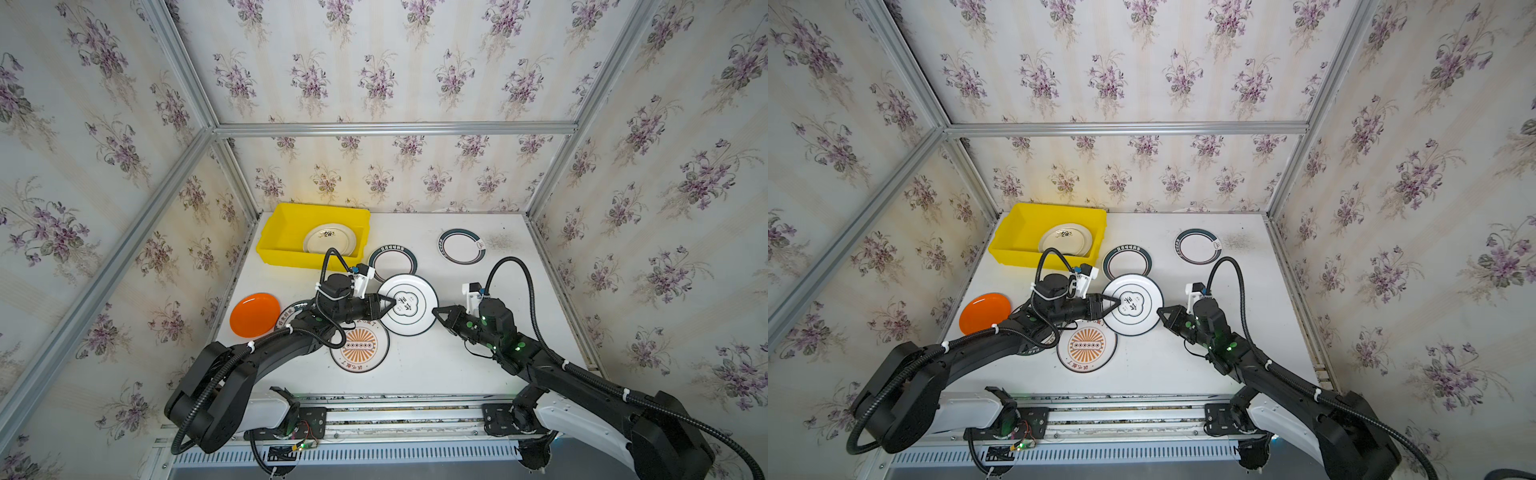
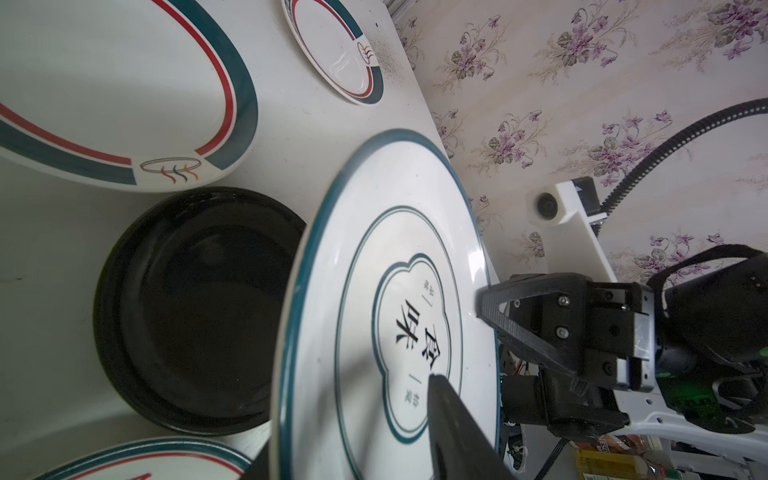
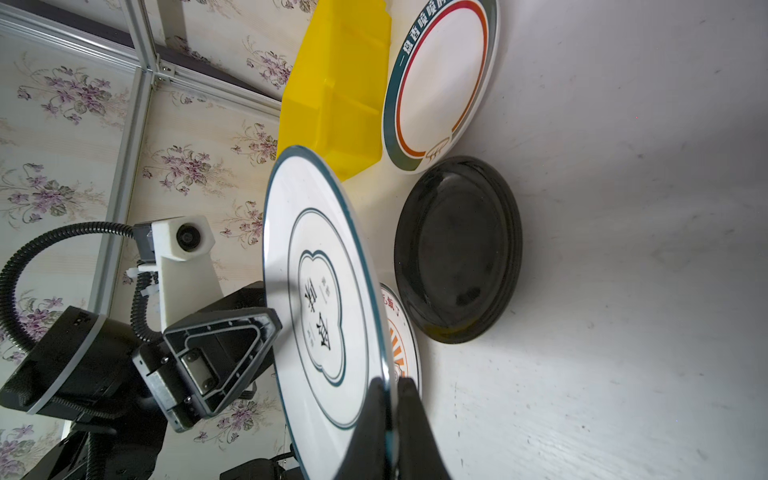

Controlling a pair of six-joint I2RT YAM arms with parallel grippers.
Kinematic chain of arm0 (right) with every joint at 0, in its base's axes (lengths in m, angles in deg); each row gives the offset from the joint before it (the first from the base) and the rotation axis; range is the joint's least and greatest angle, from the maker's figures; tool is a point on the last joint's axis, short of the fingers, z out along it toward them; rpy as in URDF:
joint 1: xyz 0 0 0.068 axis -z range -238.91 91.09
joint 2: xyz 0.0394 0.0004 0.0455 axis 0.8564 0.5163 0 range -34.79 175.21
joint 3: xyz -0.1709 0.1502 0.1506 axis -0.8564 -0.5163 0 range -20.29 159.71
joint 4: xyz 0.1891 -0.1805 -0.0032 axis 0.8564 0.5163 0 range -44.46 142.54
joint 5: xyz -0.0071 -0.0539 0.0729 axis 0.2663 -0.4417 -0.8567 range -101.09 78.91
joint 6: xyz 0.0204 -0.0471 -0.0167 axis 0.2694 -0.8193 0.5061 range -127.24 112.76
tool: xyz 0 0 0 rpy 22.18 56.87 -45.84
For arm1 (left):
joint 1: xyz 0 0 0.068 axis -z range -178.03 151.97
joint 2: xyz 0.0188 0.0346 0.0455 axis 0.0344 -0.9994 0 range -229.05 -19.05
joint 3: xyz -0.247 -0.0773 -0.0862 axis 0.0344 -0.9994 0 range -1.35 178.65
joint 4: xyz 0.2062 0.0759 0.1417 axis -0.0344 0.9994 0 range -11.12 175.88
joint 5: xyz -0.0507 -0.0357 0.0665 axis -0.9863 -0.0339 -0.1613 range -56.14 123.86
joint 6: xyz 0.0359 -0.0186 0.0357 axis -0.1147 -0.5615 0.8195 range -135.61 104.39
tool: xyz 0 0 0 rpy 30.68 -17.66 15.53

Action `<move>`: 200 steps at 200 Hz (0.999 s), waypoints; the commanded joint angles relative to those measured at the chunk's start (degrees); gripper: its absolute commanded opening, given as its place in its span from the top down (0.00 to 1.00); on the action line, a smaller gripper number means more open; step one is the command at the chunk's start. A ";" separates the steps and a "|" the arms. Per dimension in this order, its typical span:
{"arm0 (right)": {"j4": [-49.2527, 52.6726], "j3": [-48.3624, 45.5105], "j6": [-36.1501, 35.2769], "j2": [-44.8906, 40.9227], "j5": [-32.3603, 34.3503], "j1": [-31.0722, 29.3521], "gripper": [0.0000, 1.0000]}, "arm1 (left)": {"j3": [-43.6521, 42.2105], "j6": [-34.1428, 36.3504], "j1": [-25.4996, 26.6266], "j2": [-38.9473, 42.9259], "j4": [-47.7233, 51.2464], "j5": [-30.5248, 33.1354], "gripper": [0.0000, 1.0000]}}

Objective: Place the plates into the plastic bin on the countertop
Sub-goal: 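Grasp the upright plate's rim with the left gripper beside the right gripper, then carry the plate with the left gripper into the yellow bin while the right gripper withdraws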

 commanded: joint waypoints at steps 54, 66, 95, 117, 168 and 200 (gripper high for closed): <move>-3.05 0.90 -1.07 0.15 2.36 -1.19 1.00 | 0.20 -0.63 0.13 0.82 -3.24 -3.20 0.77; -3.26 0.54 -0.91 0.15 2.57 -1.27 1.00 | 0.11 -0.52 0.13 0.88 -3.39 -3.19 0.80; -3.41 0.36 -1.21 0.33 2.49 -1.38 0.85 | 0.32 -0.93 0.13 0.03 -3.81 -3.18 0.92; -3.11 0.60 -1.48 0.09 2.59 -1.38 0.64 | 0.29 -1.39 0.13 -0.26 -4.30 -3.22 0.99; 3.52 3.10 -4.13 -1.99 4.70 -1.38 0.17 | 0.00 -1.12 0.13 1.97 -3.24 -0.64 1.00; 5.94 4.17 -3.72 -3.61 5.43 -1.38 0.00 | 1.24 0.51 0.04 3.82 0.36 1.60 1.00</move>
